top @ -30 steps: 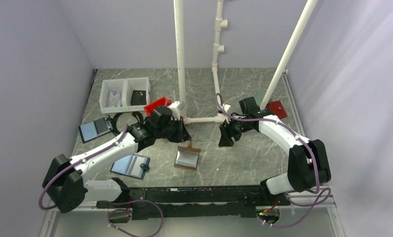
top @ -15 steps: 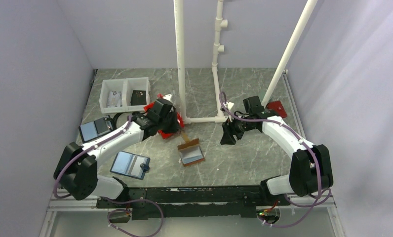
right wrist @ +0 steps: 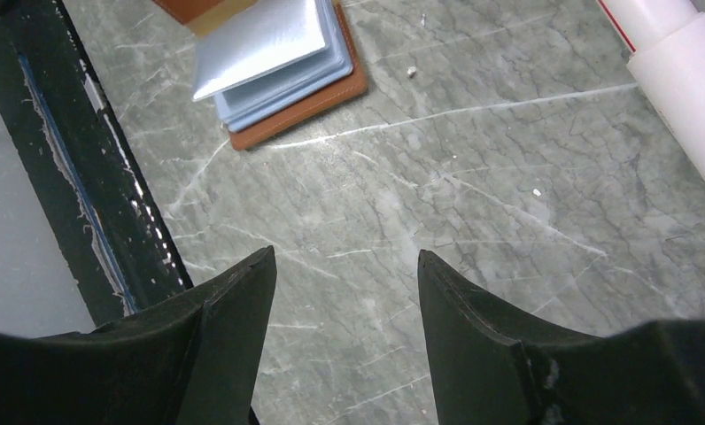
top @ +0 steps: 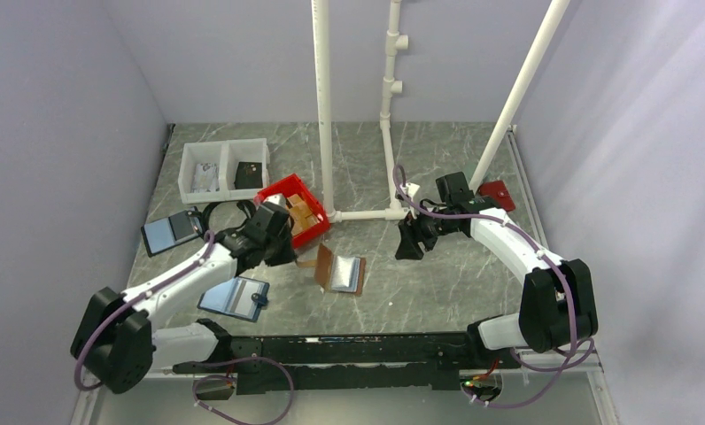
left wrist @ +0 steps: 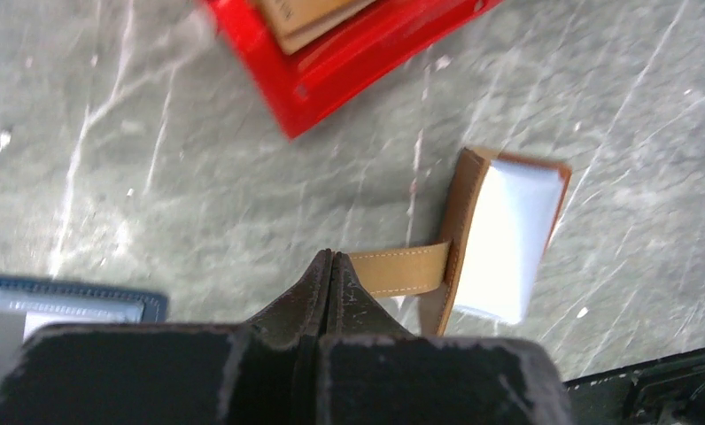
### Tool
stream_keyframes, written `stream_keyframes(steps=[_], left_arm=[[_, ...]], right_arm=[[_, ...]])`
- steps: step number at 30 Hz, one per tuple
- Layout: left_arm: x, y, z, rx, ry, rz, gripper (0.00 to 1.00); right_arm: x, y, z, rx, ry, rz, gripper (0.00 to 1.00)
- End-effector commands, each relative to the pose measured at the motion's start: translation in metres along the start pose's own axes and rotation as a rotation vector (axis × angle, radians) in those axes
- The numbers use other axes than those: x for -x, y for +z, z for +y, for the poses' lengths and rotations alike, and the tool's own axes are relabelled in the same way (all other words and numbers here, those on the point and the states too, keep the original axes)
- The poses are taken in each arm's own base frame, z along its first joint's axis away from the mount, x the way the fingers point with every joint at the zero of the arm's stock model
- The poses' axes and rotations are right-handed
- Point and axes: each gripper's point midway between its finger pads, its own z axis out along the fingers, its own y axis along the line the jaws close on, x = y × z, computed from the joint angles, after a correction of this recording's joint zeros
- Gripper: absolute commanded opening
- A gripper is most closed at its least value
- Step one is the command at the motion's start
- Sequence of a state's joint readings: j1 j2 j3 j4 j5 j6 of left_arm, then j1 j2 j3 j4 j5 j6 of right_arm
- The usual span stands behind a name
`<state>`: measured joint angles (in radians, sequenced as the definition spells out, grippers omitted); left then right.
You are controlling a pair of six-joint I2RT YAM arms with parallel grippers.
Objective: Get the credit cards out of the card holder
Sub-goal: Open the card holder at the center of the board.
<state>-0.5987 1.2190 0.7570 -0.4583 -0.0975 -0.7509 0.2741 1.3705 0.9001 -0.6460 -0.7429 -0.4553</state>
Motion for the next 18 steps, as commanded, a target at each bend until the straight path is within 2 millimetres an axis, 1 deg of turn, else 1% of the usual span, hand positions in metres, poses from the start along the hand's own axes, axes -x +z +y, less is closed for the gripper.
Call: stream_keyframes(steps=[1,6,9,11,13,15,18], left_arm=[[-0.019,-0.011,0.018,0.018,-0.072,0.005,0.00],[-0.049,-0.006,0.029,0.005,-0.115,0.070,0.00],[-0.060,-0.005,0.033,0.005,-0.134,0.099,0.00],[-0.061,-0.007,0.037,0.018,-0.148,0.092,0.02],[-0.059,-0.013,0.040,0.027,-0.160,0.074,0.08],[-0.051,-0.020,0.041,0.032,-0.157,0.037,0.16],[-0.030,-0.039,0.041,0.048,-0.126,-0.036,0.29]], right_arm=[[0.010,-0.002,0.012,0.049,-0.060,-0.032,0.62],[0.009,0.002,0.021,0.090,-0.082,-0.023,0.62],[0.009,0.003,0.022,0.094,-0.086,-0.022,0.62],[0.007,0.003,0.022,0.096,-0.085,-0.019,0.62],[0.007,0.004,0.022,0.099,-0.086,-0.018,0.62],[0.007,0.004,0.023,0.101,-0.087,-0.016,0.62],[0.007,0.004,0.023,0.102,-0.088,-0.015,0.62]])
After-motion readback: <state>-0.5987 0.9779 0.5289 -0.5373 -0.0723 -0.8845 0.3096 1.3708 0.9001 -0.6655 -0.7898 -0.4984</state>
